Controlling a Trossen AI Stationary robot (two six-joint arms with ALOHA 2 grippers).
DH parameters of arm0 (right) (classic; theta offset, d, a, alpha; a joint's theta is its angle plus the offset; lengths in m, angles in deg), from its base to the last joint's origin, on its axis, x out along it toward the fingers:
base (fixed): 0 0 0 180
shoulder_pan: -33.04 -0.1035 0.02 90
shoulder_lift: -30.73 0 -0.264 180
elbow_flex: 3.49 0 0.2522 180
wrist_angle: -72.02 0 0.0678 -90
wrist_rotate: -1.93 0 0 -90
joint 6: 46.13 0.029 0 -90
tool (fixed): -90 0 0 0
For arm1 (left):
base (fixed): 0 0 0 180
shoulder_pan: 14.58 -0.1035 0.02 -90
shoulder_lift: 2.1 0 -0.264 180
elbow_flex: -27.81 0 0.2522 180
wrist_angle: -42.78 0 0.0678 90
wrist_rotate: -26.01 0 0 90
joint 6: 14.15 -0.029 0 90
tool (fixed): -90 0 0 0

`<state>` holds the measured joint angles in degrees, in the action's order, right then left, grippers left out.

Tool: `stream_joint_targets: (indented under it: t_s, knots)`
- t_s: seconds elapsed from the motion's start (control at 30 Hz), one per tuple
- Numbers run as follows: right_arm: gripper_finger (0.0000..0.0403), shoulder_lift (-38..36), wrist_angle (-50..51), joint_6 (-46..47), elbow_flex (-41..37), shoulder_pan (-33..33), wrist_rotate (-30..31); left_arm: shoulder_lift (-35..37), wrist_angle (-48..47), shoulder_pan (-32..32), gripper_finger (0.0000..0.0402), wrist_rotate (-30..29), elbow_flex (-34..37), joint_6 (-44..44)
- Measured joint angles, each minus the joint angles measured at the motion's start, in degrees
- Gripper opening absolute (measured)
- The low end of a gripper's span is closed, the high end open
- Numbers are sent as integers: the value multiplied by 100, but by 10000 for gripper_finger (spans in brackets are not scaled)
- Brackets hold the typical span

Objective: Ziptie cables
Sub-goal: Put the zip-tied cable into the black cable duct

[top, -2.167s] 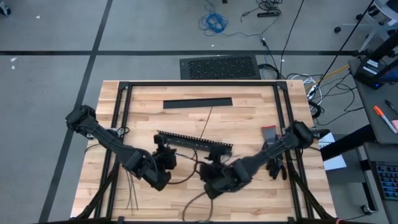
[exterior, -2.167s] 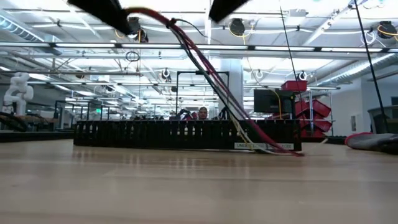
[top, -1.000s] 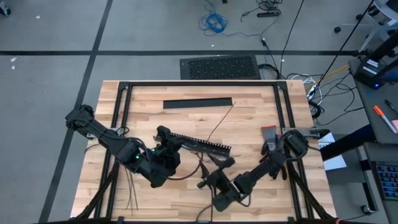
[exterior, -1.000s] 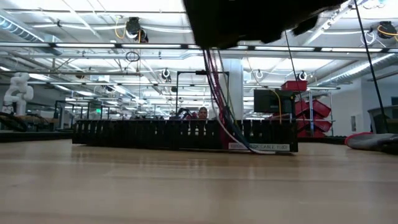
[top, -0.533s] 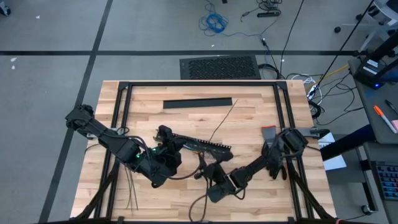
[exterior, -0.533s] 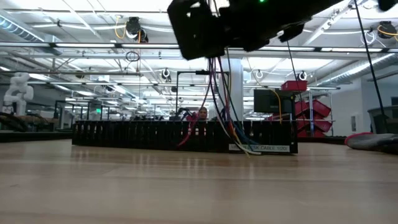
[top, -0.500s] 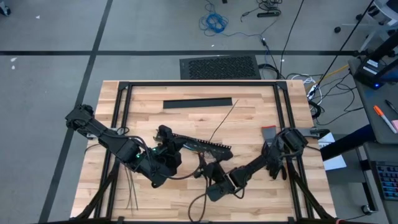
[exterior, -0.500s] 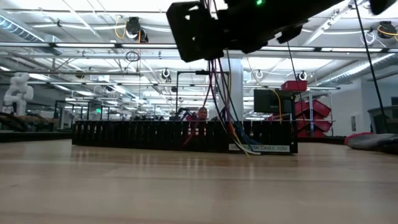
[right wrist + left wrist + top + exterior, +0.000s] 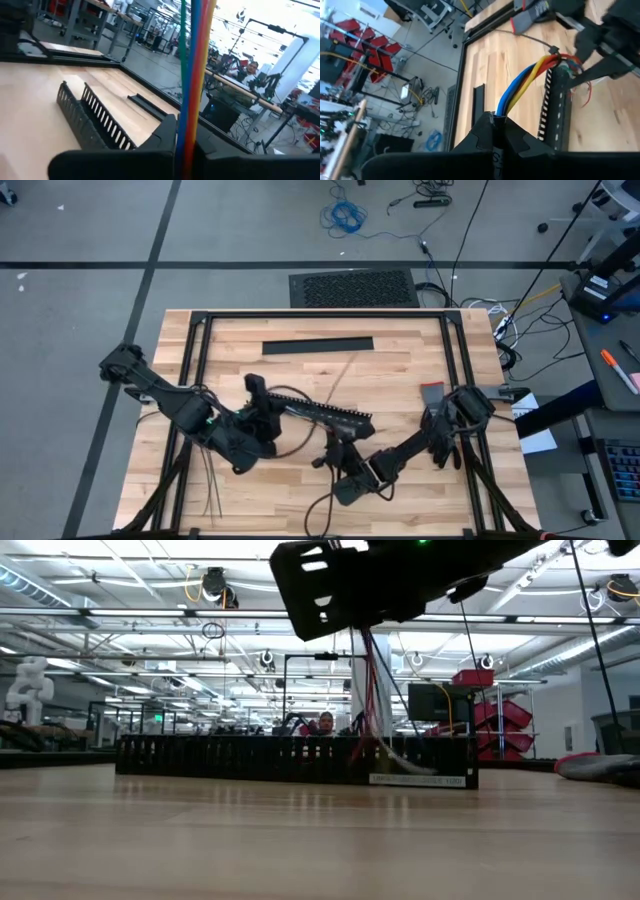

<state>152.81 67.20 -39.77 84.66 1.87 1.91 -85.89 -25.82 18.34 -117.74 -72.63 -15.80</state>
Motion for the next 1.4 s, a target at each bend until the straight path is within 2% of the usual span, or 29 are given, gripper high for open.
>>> stream_joint_targets:
  t_s: [0.23, 0.37, 0.67, 0.97, 1.07, 1.2, 1.4]
  knots:
    - [1, 0, -14, -178, 0, -65, 2, 271, -881, -1, 5, -15, 19, 1060]
    - [0, -99, -32, -509, -2, -93, 0, 271, -1052, -15, 5, -21, 446, 1558]
    - [0, -665, -5, -1526, -2, -312, 6, 265, -1061, -141, 5, 34, 1803, 2640]
    - [0, -756, 13, -2182, 0, -275, -12, 293, -1007, -151, 5, -89, 2287, 3133]
    - [0, -756, 331, -2284, 0, -130, -162, 293, -870, -262, 5, -147, 2502, 3137]
    - [0, -756, 1476, -1445, 0, 167, -831, 293, -594, -481, 5, -209, 2861, 3137]
    - [0, -760, 4526, 1537, 0, 772, -2424, 296, -428, -809, 5, -204, 3316, 3133]
